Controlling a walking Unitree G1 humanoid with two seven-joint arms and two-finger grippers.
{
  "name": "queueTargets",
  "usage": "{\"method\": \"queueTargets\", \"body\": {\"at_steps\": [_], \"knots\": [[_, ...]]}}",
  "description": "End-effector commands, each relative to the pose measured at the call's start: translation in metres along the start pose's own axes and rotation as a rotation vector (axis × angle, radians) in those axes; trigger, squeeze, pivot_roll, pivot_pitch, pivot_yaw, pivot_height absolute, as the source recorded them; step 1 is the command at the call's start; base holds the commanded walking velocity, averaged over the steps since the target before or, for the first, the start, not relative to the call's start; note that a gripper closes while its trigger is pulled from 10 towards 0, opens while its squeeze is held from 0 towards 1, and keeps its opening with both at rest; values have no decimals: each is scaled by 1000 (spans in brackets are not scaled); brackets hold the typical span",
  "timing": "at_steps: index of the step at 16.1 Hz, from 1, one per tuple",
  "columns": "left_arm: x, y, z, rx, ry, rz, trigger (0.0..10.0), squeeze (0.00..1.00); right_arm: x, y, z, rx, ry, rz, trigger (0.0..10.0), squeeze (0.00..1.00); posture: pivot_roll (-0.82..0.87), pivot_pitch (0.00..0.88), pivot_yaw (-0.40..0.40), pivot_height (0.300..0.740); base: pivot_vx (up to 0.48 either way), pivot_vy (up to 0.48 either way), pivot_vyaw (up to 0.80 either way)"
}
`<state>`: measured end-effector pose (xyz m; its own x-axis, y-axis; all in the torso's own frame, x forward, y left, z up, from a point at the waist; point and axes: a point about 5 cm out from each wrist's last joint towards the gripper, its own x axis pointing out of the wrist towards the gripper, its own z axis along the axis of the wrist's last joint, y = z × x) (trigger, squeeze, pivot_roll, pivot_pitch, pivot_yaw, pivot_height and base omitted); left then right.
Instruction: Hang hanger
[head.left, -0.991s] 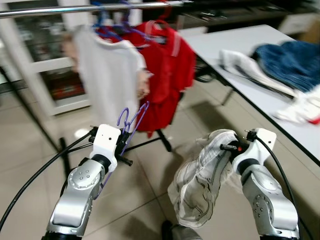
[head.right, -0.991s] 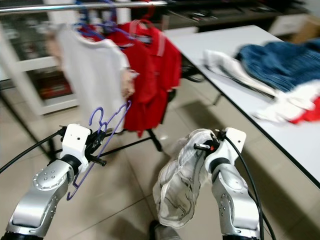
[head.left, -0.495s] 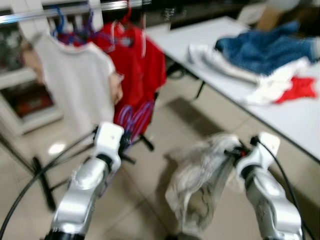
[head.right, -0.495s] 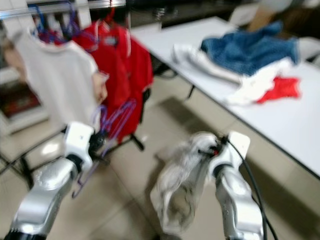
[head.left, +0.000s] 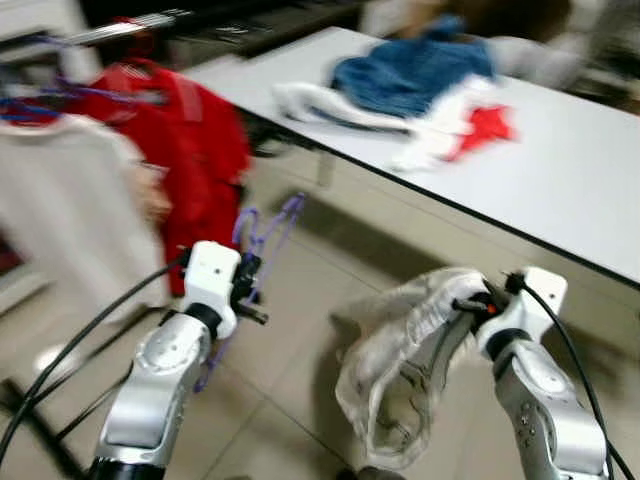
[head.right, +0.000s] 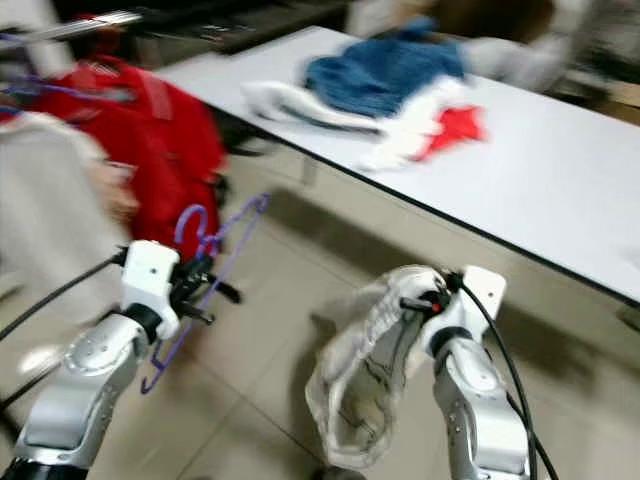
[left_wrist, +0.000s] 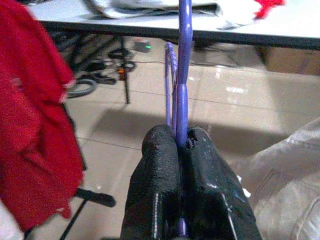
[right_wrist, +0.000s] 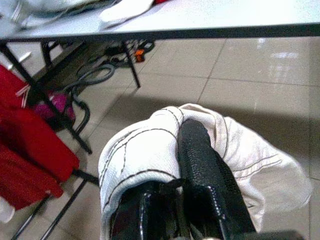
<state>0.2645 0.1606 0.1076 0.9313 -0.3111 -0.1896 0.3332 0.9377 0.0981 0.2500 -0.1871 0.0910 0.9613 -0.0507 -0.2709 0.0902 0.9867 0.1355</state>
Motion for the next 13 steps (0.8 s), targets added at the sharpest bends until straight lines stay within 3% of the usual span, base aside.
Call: {"method": "queueTargets", "body": {"at_steps": [1, 6, 13], "knots": [[1, -2, 5, 3, -29, -8, 10000, 0, -2, -1, 11, -15, -48, -9, 10000, 0, 5, 33, -25, 740, 0, 0, -800], [6, -7, 9, 20, -40, -27, 10000, 0, -2, -5, 14, -17, -58, -29, 10000, 0, 5, 20, -25, 740, 0, -432, -725], [4, -4, 8, 43, -36, -24, 10000, 0, -1, -7, 17, -18, -67, -30, 10000, 0, 20, 15, -33, 740, 0, -473, 0]]}}
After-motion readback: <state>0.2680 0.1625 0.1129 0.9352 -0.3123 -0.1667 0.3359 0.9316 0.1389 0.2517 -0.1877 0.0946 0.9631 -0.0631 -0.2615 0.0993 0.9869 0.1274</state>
